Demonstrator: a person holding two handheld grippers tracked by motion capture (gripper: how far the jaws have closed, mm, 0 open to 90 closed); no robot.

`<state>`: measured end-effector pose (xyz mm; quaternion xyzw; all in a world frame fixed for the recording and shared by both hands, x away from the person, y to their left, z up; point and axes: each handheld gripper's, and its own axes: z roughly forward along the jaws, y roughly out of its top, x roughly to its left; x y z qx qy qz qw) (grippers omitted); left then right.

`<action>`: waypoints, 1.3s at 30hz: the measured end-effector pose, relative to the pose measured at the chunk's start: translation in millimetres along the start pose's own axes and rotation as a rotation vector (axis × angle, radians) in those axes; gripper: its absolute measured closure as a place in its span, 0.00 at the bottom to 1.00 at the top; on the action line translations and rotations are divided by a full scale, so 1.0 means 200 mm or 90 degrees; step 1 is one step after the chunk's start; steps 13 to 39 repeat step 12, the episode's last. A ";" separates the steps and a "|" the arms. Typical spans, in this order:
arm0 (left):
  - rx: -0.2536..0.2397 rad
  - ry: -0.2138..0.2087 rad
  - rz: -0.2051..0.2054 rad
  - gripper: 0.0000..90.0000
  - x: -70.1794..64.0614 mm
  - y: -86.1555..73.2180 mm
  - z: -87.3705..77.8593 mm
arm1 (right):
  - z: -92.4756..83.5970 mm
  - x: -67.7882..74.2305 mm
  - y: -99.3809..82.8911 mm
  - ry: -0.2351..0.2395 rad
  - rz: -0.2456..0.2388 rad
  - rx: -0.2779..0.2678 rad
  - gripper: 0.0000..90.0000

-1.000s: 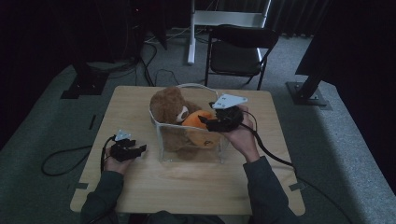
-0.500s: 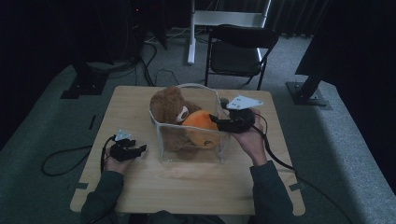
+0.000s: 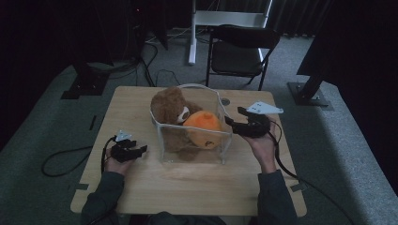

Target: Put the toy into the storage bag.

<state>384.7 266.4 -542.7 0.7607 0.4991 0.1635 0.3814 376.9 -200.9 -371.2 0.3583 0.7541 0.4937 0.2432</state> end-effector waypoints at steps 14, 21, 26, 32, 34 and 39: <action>0.000 0.000 0.000 0.43 0.00 0.00 0.00 | -0.02 -0.07 -0.11 -0.018 0.037 0.005 0.34; 0.000 0.000 0.000 0.43 0.00 0.00 0.00 | -0.02 -0.07 -0.11 -0.018 0.037 0.005 0.34; 0.000 0.000 0.000 0.43 0.00 0.00 0.00 | -0.02 -0.07 -0.11 -0.018 0.037 0.005 0.34; 0.000 0.000 0.000 0.43 0.00 0.00 0.00 | -0.02 -0.07 -0.11 -0.018 0.037 0.005 0.34; 0.000 0.000 0.000 0.43 0.00 0.00 0.00 | -0.02 -0.07 -0.11 -0.018 0.037 0.005 0.34; 0.000 0.000 0.000 0.43 0.00 0.00 0.00 | -0.02 -0.07 -0.11 -0.018 0.037 0.005 0.34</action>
